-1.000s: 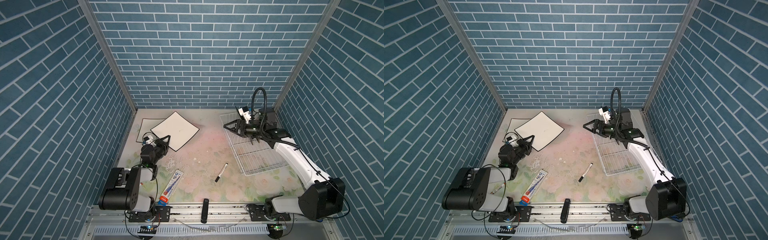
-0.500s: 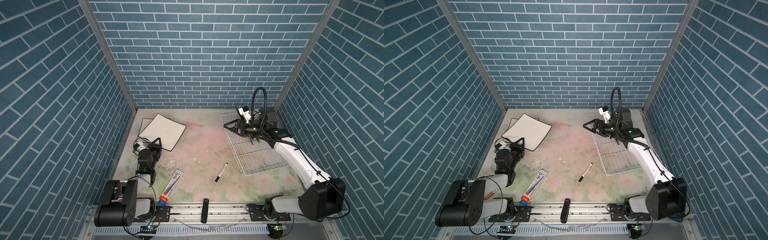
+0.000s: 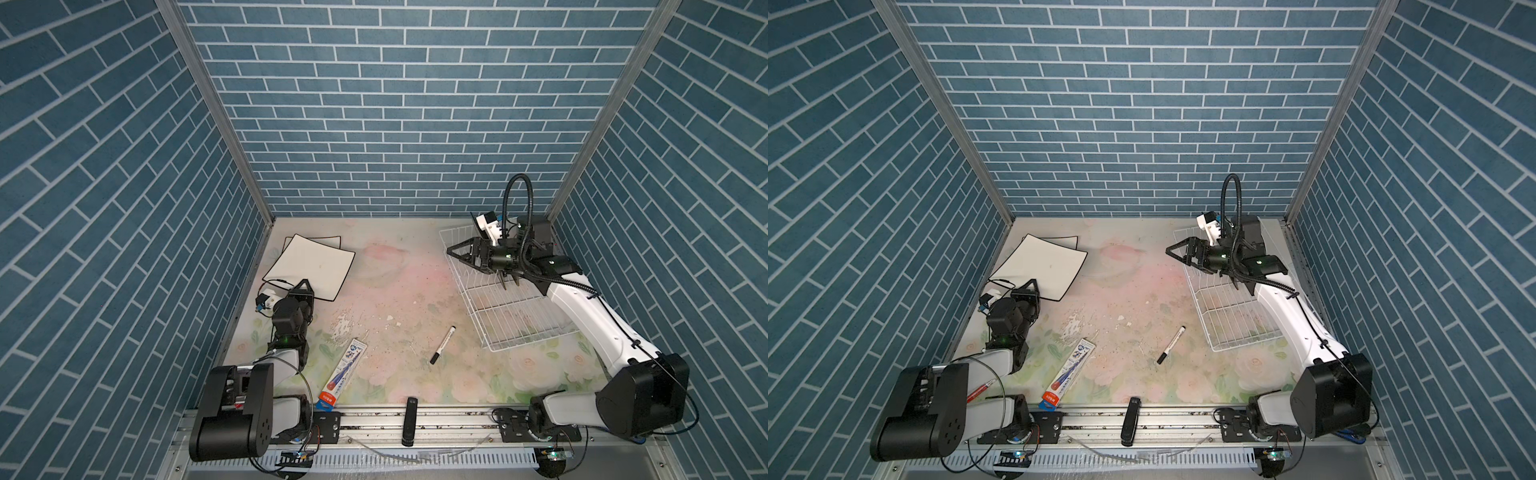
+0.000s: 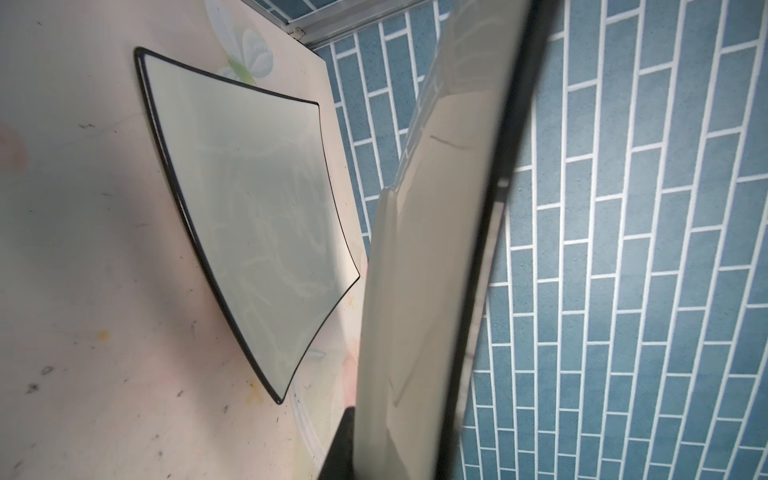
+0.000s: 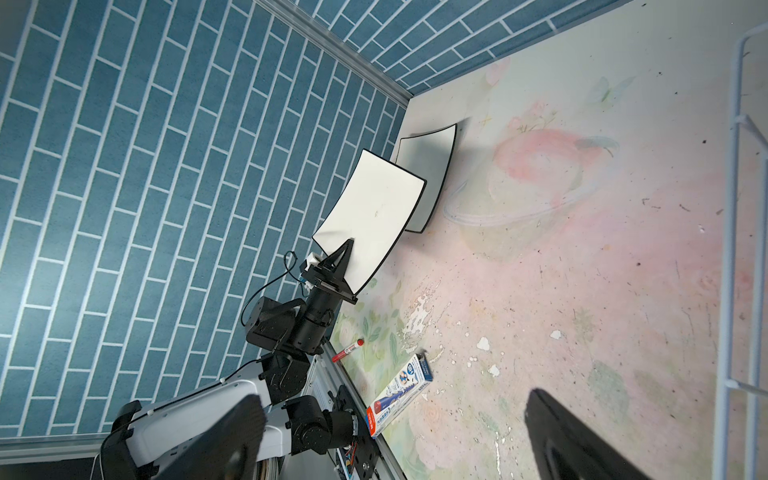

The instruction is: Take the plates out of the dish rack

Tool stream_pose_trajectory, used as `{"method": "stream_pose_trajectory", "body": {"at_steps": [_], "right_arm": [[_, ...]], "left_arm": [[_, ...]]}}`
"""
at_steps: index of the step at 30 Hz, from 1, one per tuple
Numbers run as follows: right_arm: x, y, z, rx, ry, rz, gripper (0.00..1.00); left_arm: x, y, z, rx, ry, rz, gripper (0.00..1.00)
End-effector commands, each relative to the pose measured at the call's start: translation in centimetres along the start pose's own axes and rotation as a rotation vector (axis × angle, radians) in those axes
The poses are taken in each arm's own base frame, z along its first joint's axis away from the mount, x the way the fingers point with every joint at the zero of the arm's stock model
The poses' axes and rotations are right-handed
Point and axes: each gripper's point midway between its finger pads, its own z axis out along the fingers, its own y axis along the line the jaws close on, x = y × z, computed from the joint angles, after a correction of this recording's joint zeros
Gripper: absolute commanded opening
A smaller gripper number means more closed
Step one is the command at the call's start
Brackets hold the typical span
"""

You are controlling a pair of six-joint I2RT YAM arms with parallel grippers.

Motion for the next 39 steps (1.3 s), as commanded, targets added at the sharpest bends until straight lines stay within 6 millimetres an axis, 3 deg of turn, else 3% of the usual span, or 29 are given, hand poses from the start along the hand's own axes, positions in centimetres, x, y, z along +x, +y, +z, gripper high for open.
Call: {"method": "stream_pose_trajectory", "body": {"at_steps": [1, 17, 39], "right_arm": [[-1.8, 1.2, -0.2, -0.010, -0.034, -0.073, 0.99], [-3.4, 0.1, 1.1, 0.014, -0.013, -0.069, 0.99], [-5.3, -0.8, 2.3, 0.043, 0.018, -0.064, 0.99]], "left_arm": [[-2.2, -7.6, 0.3, 0.272, -0.068, -0.012, 0.00], [-3.4, -8.0, 3.6, 0.322, -0.108, -0.028, 0.00], [-6.0, -6.6, 7.9, 0.278, -0.164, -0.001, 0.00]]}}
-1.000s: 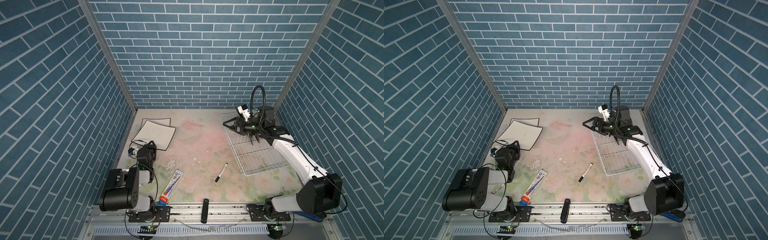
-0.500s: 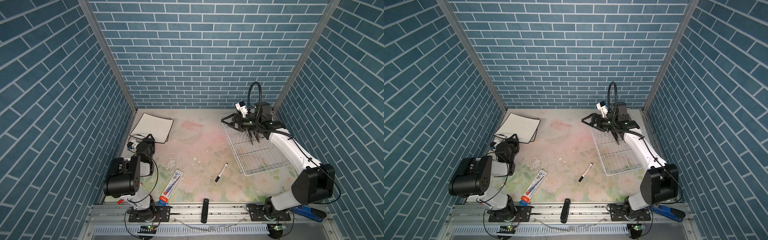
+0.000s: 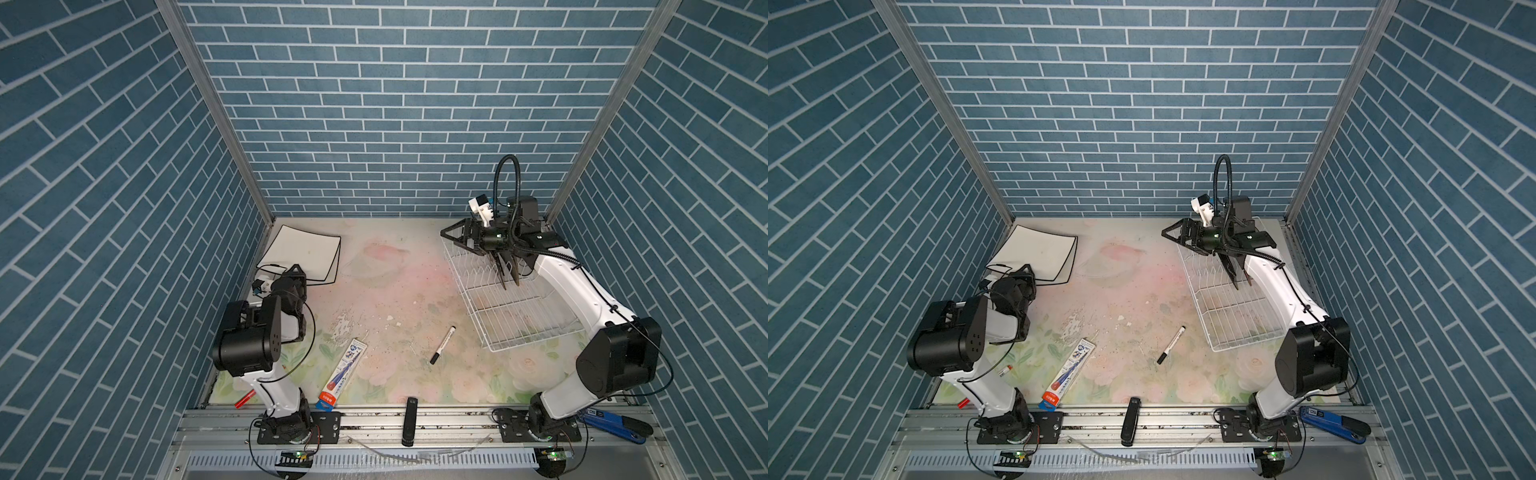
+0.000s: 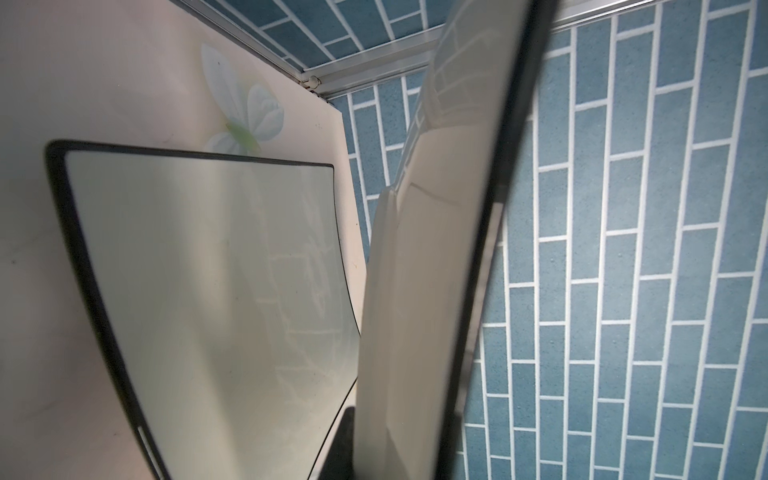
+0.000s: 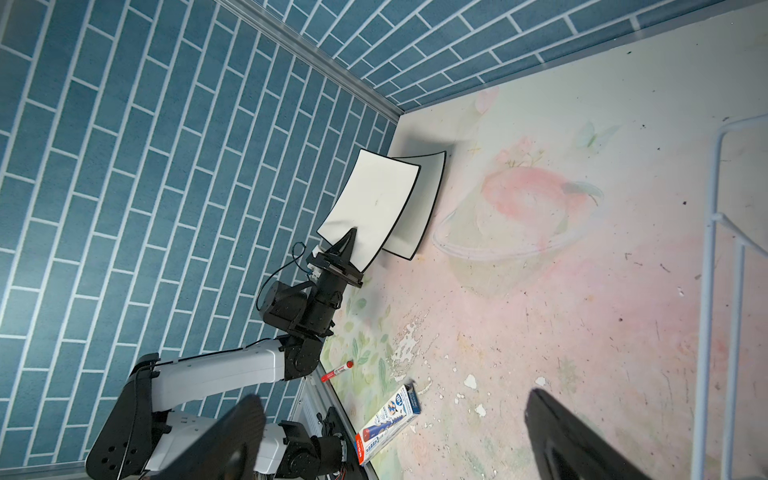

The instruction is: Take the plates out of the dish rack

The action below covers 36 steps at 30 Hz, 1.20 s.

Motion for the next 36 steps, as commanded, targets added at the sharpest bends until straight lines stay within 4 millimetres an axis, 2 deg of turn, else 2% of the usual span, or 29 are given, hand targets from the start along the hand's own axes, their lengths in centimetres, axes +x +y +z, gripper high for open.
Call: {"method": "stream_pose_trajectory", "body": {"at_steps": [1, 12, 24, 36], "right_arm": [[-0.7, 0.2, -0.3, 0.015, -0.001, -0.048, 0.99], [-0.6, -0.4, -0.2, 0.036, 0.006, -0.035, 0.99], [-0.5, -0.9, -0.2, 0.050, 0.012, -0.027, 0.99], [-0.8, -1.1, 0.0, 0.055, 0.009, -0.022, 0.99]], "left_arm": [[-1.9, -8.3, 0.1, 0.285, -0.069, 0.032, 0.00], [-2.4, -6.5, 1.3, 0.239, -0.104, 0.019, 0.00], [-2.5, -5.6, 2.1, 0.217, -0.120, 0.017, 0.00], [-2.3, -5.7, 2.8, 0.220, -0.115, 0.018, 0.00]]}}
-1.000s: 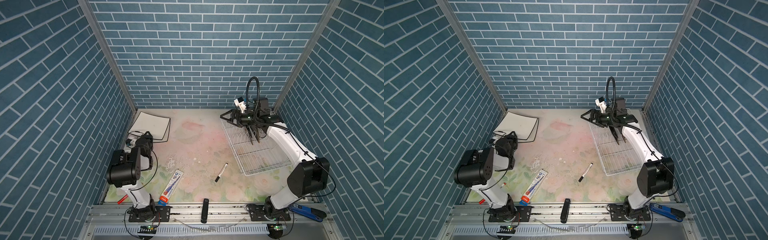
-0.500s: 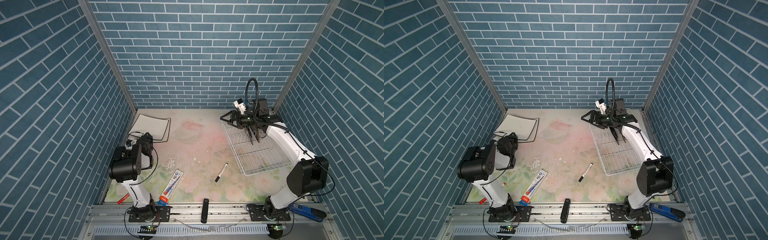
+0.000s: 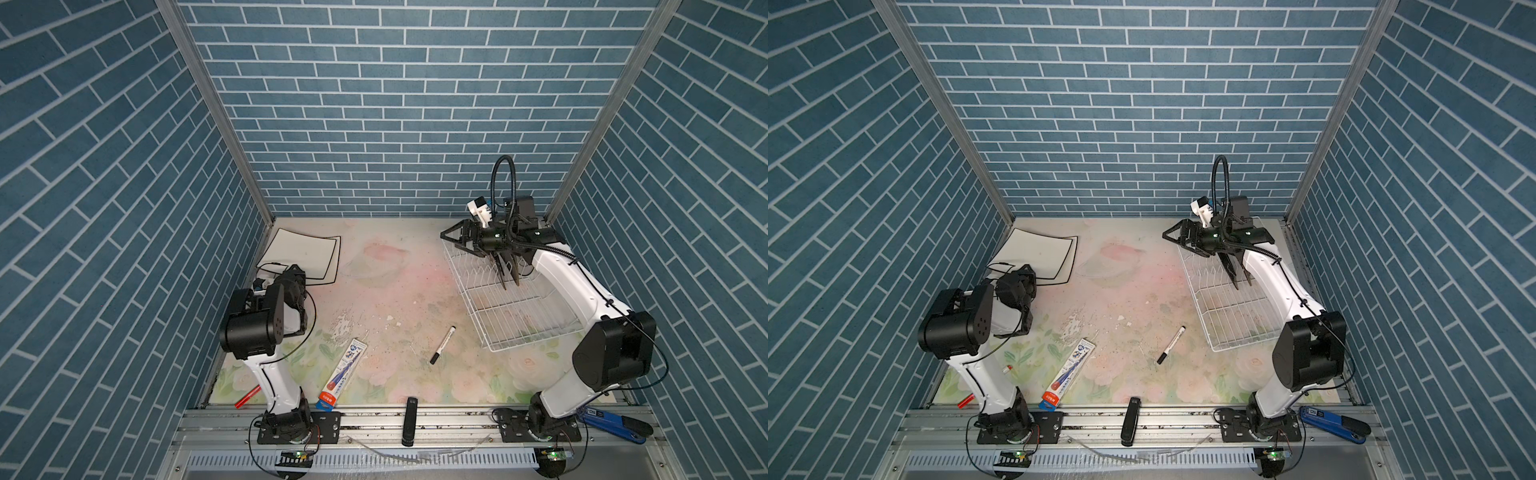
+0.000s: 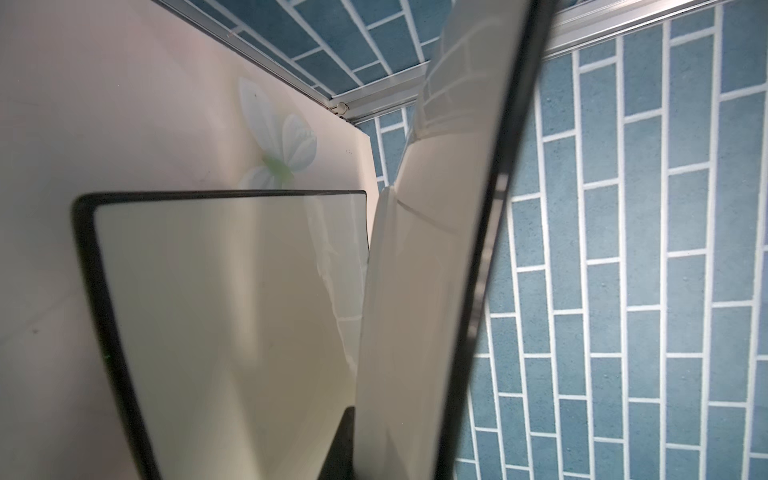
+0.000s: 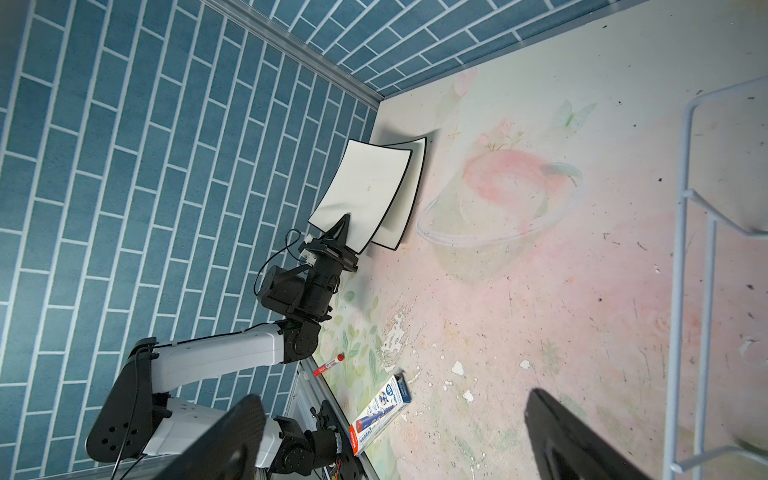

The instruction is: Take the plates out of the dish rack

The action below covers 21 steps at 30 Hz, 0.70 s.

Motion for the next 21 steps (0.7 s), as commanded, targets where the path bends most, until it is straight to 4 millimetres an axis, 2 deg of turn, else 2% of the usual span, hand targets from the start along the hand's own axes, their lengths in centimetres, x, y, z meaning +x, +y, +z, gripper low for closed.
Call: {"method": "stream_pose_trajectory", "body": {"at_steps": [1, 21], "right_arm": [[-1.1, 0.5, -0.3, 0.005, -0.022, -0.058, 0.99], [-1.3, 0.2, -0.1, 0.011, -0.022, -0.051, 0.99]], "left_arm": [[-1.7, -7.8, 0.2, 0.271, -0.060, -0.024, 0.00], [-0.9, -7.1, 1.8, 0.233, -0.033, -0.025, 0.00]]}}
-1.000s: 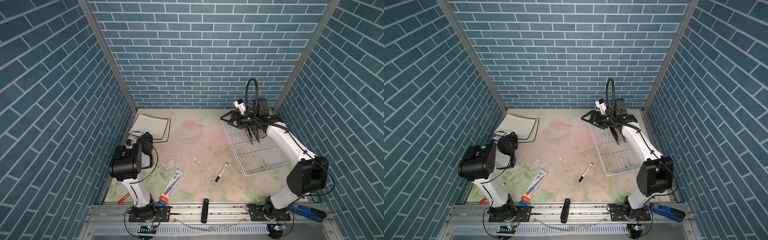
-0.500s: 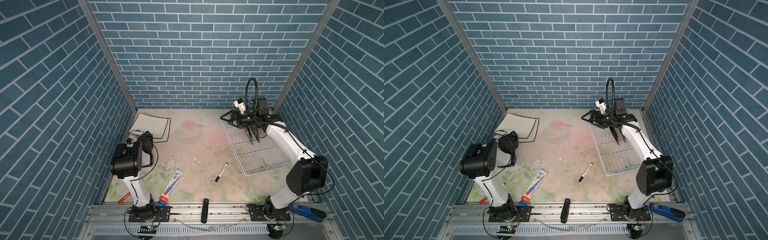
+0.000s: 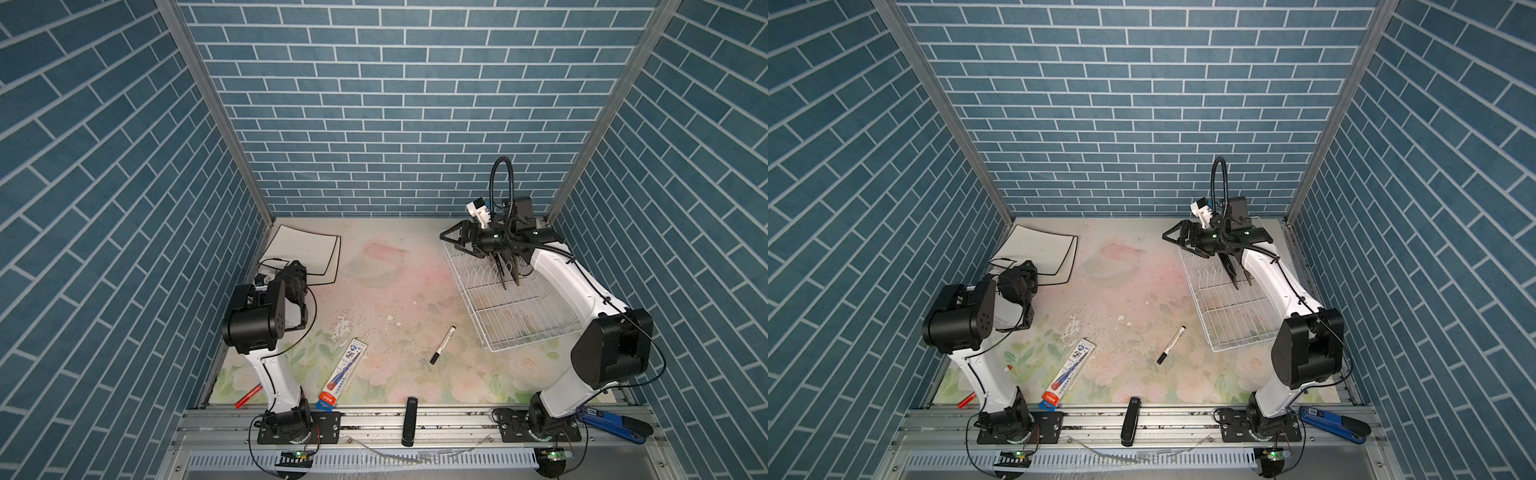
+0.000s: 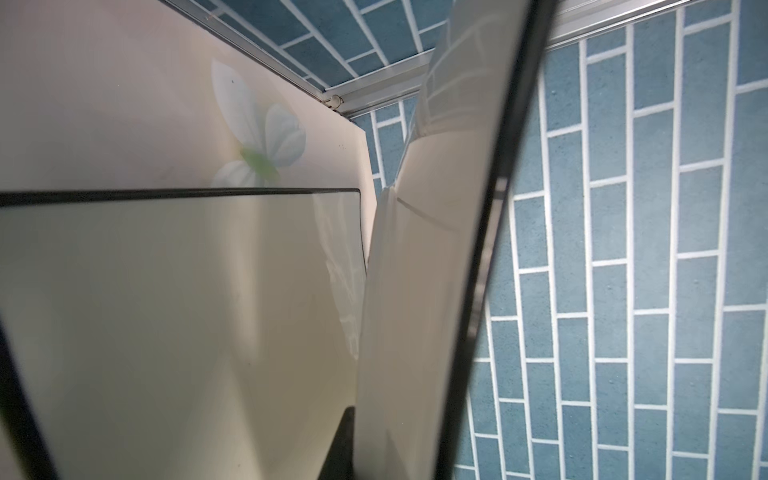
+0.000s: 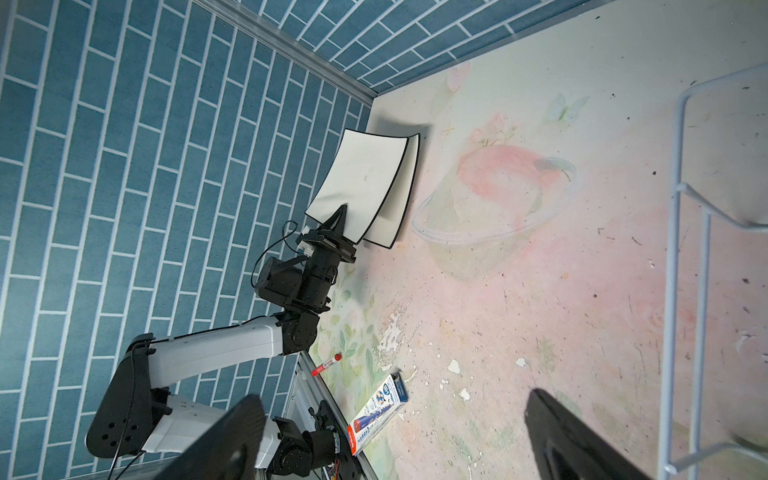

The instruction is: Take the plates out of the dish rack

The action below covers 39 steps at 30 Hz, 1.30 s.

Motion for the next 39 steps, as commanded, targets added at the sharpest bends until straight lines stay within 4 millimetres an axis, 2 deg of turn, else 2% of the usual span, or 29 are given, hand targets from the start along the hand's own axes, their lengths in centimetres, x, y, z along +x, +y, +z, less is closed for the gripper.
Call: {"method": "stream_pose_trajectory", "body": {"at_steps": [1, 7, 34, 39], "right_arm": [[-1.3, 0.9, -0.6, 0.002, -0.030, -0.063, 0.99], [-1.2, 0.8, -0.4, 0.001, -0.027, -0.060, 0.99], [-1.4, 0.5, -0.3, 0.004, -0.030, -0.058, 0.99], [-1.4, 0.6, -0.4, 0.004, -0.032, -0.061, 0.99]], "left_arm": [[-1.3, -6.9, 0.2, 0.233, -0.042, -0.022, 0.00], [-1.2, -7.0, 0.5, 0.237, -0.034, -0.024, 0.00], [-0.1, -5.1, 1.0, 0.164, -0.012, -0.020, 0.00], [-0.2, -5.2, 1.0, 0.165, -0.016, -0.032, 0.06]]}}
